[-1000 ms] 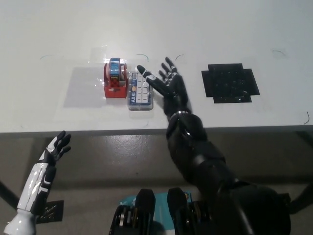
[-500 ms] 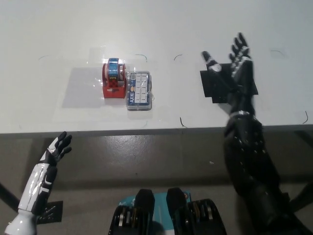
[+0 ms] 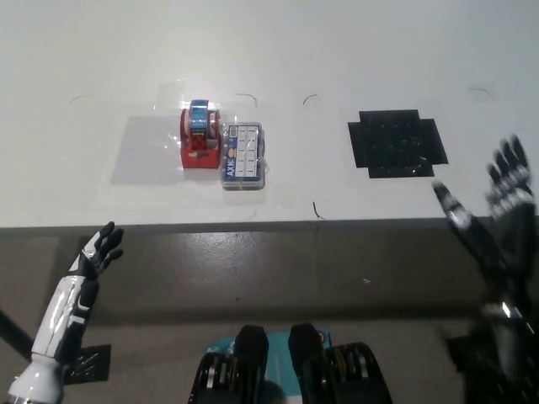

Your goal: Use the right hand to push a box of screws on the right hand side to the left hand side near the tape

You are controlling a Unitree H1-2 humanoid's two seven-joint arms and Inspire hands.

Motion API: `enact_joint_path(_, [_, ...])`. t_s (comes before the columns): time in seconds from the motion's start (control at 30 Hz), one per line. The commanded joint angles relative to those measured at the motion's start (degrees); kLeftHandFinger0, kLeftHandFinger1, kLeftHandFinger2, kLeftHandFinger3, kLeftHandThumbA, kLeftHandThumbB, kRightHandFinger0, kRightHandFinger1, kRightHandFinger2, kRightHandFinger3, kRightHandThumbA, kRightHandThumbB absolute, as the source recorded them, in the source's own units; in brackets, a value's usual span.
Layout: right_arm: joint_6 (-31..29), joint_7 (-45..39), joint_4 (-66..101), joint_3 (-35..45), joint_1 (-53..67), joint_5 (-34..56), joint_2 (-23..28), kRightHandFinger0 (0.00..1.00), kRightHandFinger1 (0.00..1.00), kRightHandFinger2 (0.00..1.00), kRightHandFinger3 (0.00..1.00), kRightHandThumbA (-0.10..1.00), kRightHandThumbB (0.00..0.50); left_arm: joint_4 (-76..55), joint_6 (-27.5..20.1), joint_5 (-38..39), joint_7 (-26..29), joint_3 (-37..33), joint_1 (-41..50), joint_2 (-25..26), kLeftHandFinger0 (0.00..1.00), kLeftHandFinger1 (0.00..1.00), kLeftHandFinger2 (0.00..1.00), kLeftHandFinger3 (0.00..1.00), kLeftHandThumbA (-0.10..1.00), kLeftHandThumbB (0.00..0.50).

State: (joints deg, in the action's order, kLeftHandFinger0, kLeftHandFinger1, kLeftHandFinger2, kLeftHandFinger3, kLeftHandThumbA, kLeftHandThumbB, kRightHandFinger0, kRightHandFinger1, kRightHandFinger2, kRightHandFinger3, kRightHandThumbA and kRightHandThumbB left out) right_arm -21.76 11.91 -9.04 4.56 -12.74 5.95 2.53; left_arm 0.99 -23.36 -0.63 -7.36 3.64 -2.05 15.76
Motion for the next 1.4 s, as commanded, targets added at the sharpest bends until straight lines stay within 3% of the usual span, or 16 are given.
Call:
enact_joint_path(0.0, [-5.2, -6.4, 8.2, -1.0, 9.4, -2.1, 3.6, 1.00, 1.00, 1.00, 1.00, 1.00, 0.308, 0.4, 0.6, 2.6, -1.6, 0.9, -4.0, 3.1, 1.00, 1.00, 1.00, 1.00, 1.00, 0.233])
enact_joint_path(0.3, [-5.2, -9.2, 0.9, -1.0, 12.4, -2.1, 4.1, 1.00, 1.00, 1.00, 1.00, 1.00, 0.272, 1.2, 0.0, 4.3, -1.5, 1.2, -4.5, 2.7, 1.00, 1.00, 1.00, 1.00, 1.00, 0.207])
enact_joint_path(0.4, [-5.2, -10.5, -2.5, -0.8, 11.1, -2.0, 4.1, 1.00, 1.00, 1.00, 1.00, 1.00, 0.313, 1.9, 0.0, 3.9, -0.7, 1.5, -4.9, 2.3, 1.00, 1.00, 1.00, 1.00, 1.00, 0.215])
enact_joint_path(0.57, [-5.2, -12.0, -7.0, 0.4, 10.2, -1.9, 3.6, 1.00, 1.00, 1.00, 1.00, 1.00, 0.286, 3.1, -0.4, 4.4, -0.9, 2.0, -4.6, 2.6, 1.00, 1.00, 1.00, 1.00, 1.00, 0.199])
enact_joint_path(0.7, [-5.2, -11.7, -9.3, 1.3, 9.3, -2.3, 3.4, 1.00, 1.00, 1.00, 1.00, 1.00, 0.325, 4.3, -0.6, 4.4, -1.0, 2.1, -5.1, 2.7, 1.00, 1.00, 1.00, 1.00, 1.00, 0.188])
enact_joint_path(0.87, [-5.2, -12.6, -9.8, 2.0, 8.4, -1.8, 2.9, 1.00, 1.00, 1.00, 1.00, 1.00, 0.306, 3.8, 0.2, 3.6, -0.5, 2.1, -3.6, 2.2, 1.00, 1.00, 1.00, 1.00, 1.00, 0.200])
enact_joint_path(1.03, [-5.2, -13.9, -9.3, 3.0, 7.3, -1.2, 2.4, 1.00, 1.00, 1.00, 1.00, 1.00, 0.294, 4.6, -0.1, 3.9, -1.1, 1.8, -2.5, 2.3, 1.00, 1.00, 1.00, 1.00, 1.00, 0.181])
enact_joint_path(1.17, [-5.2, -14.7, -6.7, 3.1, 7.4, -0.3, 1.9, 1.00, 1.00, 1.00, 1.00, 1.00, 0.344, 3.9, 1.3, 1.8, -0.2, 1.7, -1.6, 2.2, 1.00, 1.00, 1.00, 1.00, 1.00, 0.173])
enact_joint_path(1.37, [-5.2, -15.4, -5.2, 2.7, 6.4, -0.5, 1.6, 1.00, 1.00, 1.00, 1.00, 1.00, 0.320, 4.7, 0.5, -0.7, 1.3, 1.9, -1.1, 1.3, 1.00, 1.00, 1.00, 1.00, 1.00, 0.157])
